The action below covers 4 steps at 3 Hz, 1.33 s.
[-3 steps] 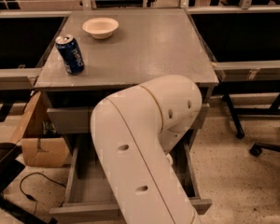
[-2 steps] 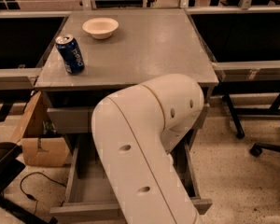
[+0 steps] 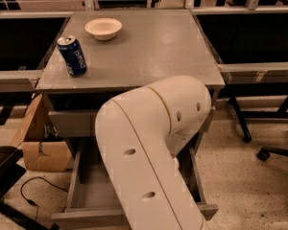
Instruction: Pick rxbar blueberry from middle drawer and place on counter
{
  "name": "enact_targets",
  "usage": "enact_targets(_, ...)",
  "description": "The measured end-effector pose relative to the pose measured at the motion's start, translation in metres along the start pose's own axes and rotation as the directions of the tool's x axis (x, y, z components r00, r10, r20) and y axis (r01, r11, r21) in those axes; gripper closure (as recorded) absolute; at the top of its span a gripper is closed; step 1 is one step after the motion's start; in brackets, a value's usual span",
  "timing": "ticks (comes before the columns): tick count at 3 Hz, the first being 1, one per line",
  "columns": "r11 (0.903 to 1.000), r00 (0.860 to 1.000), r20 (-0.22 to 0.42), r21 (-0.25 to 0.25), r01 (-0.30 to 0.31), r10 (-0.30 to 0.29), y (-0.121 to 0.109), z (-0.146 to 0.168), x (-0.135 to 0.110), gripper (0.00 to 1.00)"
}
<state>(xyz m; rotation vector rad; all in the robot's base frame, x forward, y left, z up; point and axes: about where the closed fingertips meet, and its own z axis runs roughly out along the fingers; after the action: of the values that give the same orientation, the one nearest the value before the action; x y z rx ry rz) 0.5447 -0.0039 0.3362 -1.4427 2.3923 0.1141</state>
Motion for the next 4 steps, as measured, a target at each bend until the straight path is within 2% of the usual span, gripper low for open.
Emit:
enact_targets(1,1.0000,1.000,0.000,0.000,0.000,0.000,-0.001,-0.011,-0.004,1.00)
enact_targets(2,1.0000,1.000,0.000,0.000,0.000,0.000,-0.002,-0.016,-0.005,1.00)
enact_targets(3,0.9977,0.998,0.067,0.066,-0.013,0.009,-0.020,-0.058,-0.006,1.00)
enact_targets(4,0.9900,0.985,0.169,0.140,0.015,-0.038,-0.044,-0.128,-0.015,1.00)
